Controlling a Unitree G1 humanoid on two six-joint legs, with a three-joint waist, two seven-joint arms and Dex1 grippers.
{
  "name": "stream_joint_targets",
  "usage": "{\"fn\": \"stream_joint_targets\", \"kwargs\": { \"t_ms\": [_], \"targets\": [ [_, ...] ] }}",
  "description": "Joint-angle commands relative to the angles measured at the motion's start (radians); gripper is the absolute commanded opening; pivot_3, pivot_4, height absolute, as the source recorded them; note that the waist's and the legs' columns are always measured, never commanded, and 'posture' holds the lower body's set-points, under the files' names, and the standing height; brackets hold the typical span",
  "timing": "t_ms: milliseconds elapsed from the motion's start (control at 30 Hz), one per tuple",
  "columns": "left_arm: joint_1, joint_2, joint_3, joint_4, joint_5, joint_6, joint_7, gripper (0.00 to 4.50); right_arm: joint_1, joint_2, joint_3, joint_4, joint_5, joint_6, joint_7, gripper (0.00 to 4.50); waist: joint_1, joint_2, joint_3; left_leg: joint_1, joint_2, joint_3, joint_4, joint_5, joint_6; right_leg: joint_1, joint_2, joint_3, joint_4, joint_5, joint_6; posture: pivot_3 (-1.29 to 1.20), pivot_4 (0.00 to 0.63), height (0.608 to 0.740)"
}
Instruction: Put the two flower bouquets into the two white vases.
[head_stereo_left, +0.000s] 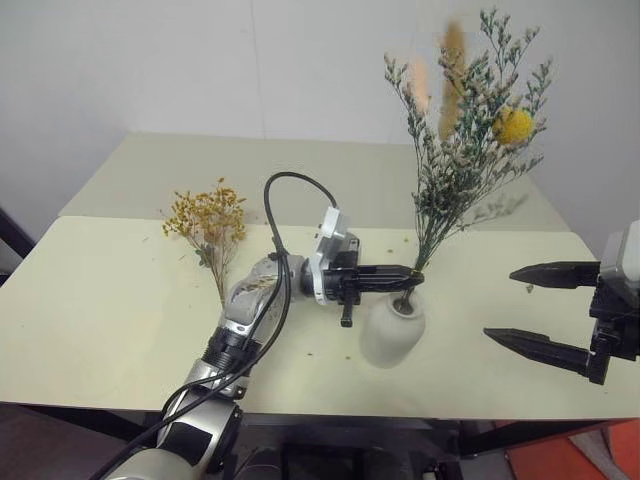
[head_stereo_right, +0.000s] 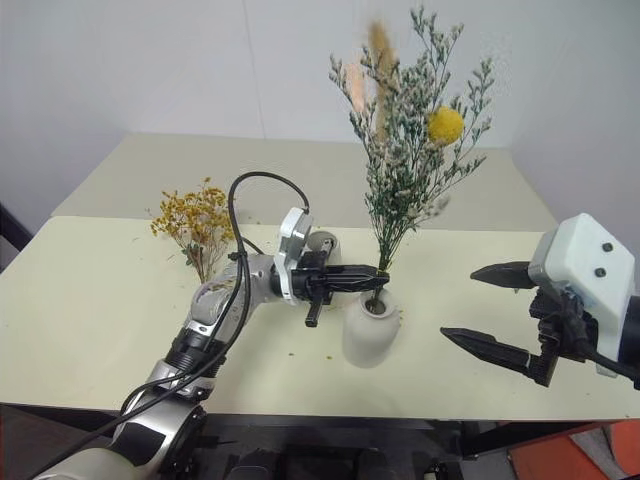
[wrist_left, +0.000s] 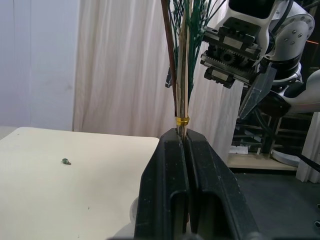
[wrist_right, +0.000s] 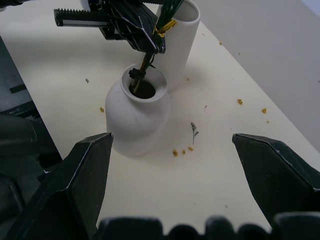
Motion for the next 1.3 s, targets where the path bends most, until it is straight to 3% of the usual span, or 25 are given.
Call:
{"fn": "stream_joint_targets", "kwargs": {
  "t_ms": [33,100,400,500,833,1033,1133,1300],
  "targets": [
    [-0.001,-0.007,-0.005,-0.005,0.018,-0.051,-0.013,0.24,0.000,-0.013,-0.035,-0.006,0.005,-0.009,-0.007,4.50,0.000,0.000,0.000,0.000,0.000,0.000,0.000,0.000,0.000,0.000,0.000,0.000,0.000,0.000,0.000,0.00,0.150,0.740],
    [0.006,-0.007,-0.009,-0.004,0.028,-0.072,-0.024,0.69,0.000,-0.013,-0.030,-0.004,0.001,-0.014,-0.009,4.50,0.000,0.000,0.000,0.000,0.000,0.000,0.000,0.000,0.000,0.000,0.000,0.000,0.000,0.000,0.000,0.00,0.150,0.740],
    [0.030,-0.008,0.005,-0.028,0.018,-0.101,-0.049,3.68,-0.008,-0.013,-0.005,0.009,-0.008,-0.041,-0.012,4.50,0.000,0.000,0.000,0.000,0.000,0.000,0.000,0.000,0.000,0.000,0.000,0.000,0.000,0.000,0.000,0.00,0.150,0.740],
    [0.031,0.007,0.007,-0.047,0.014,-0.095,-0.061,4.47,-0.006,-0.011,0.004,0.012,-0.011,-0.051,-0.015,4.50,0.000,0.000,0.000,0.000,0.000,0.000,0.000,0.000,0.000,0.000,0.000,0.000,0.000,0.000,0.000,0.00,0.150,0.740],
    [0.019,0.089,0.043,-0.127,-0.003,-0.065,-0.037,4.47,-0.013,-0.019,0.019,0.030,-0.011,-0.068,-0.014,4.50,0.000,0.000,0.000,0.000,0.000,0.000,0.000,0.000,0.000,0.000,0.000,0.000,0.000,0.000,0.000,0.00,0.150,0.740],
    [0.026,0.214,0.076,-0.216,-0.057,-0.004,-0.094,4.47,-0.003,-0.038,0.008,0.071,-0.047,-0.087,0.026,4.50,-0.003,0.000,0.000,0.001,0.001,0.000,0.000,0.000,0.000,0.000,0.001,0.000,0.001,0.000,0.000,0.00,0.150,0.740],
    [0.021,0.250,0.121,-0.248,-0.080,0.013,-0.054,4.47,-0.006,-0.056,-0.014,0.109,-0.077,-0.101,0.061,4.50,0.000,0.000,0.000,0.001,0.001,0.000,0.000,0.000,0.000,0.000,0.000,0.000,0.000,0.000,0.000,0.00,0.150,0.740],
    [0.026,0.318,0.271,-0.332,-0.171,0.125,0.119,4.47,-0.143,-0.121,-0.022,0.244,-0.034,-0.119,0.088,4.50,-0.009,0.001,0.000,0.001,0.001,0.000,0.000,0.000,0.000,0.000,0.000,0.000,0.000,0.000,0.000,0.00,0.150,0.740]
  ]
}}
